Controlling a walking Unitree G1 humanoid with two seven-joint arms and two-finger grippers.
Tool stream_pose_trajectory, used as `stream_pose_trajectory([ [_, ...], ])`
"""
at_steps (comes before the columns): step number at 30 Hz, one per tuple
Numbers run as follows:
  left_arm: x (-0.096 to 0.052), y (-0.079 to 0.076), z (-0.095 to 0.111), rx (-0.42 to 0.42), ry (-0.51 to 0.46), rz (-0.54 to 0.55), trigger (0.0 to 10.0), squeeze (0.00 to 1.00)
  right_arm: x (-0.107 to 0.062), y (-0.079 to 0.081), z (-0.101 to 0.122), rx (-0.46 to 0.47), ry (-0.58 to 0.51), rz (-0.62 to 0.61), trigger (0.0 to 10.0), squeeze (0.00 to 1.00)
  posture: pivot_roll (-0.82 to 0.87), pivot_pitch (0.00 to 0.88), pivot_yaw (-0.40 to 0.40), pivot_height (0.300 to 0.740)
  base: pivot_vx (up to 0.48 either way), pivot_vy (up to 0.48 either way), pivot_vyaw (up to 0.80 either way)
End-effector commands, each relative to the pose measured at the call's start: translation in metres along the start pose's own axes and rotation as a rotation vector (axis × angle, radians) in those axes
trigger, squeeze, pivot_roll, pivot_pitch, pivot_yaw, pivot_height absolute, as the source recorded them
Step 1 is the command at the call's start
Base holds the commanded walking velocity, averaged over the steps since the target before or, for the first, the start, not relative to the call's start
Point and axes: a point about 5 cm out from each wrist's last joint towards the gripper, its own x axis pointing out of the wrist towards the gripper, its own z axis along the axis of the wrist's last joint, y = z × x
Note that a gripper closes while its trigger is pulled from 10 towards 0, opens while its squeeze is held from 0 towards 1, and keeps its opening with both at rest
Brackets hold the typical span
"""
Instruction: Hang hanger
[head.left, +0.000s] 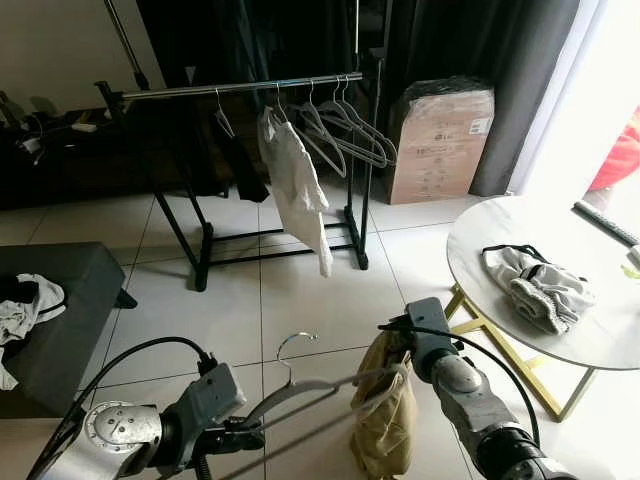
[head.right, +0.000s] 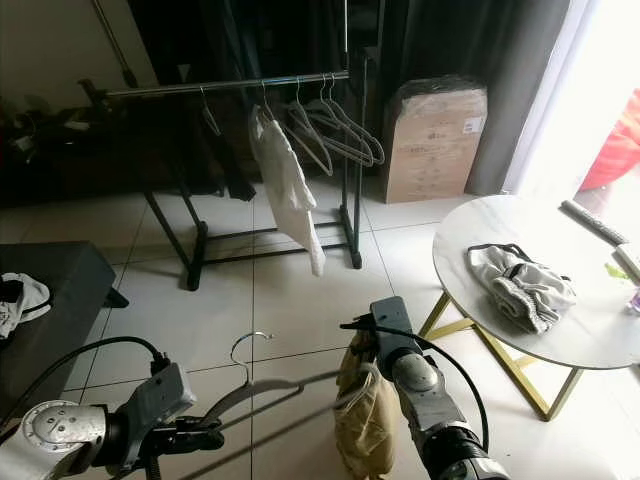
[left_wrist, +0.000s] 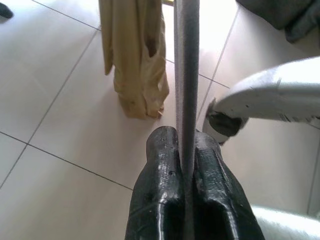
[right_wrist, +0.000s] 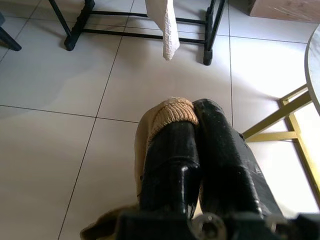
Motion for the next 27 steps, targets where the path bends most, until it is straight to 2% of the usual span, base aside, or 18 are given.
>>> stream_pose_trajectory([
  [1,0.0,-0.005,-0.003,0.005,0.026,-0.028,10.0,0.0,0.001,0.001,0.004,0.001,-0.016,0.0,10.0,0.0,-0.04,0.1,0.007,0.74,0.0,0.0,0.0],
  [17,-0.005,0.002,-0.007,0.024,0.068,0.045,10.0,0.0,0.001,0.0,-0.002,-0.003,0.001,-0.006,10.0,0.0,-0.04,0.114,0.003,0.74,0.0,0.0,0.0],
  [27,-0.002,0.005,-0.005,0.032,0.058,0.073,10.0,0.0,0.001,0.001,-0.001,0.0,-0.001,-0.007,10.0,0.0,-0.04,0.114,0.004,0.74,0.0,0.0,0.0],
])
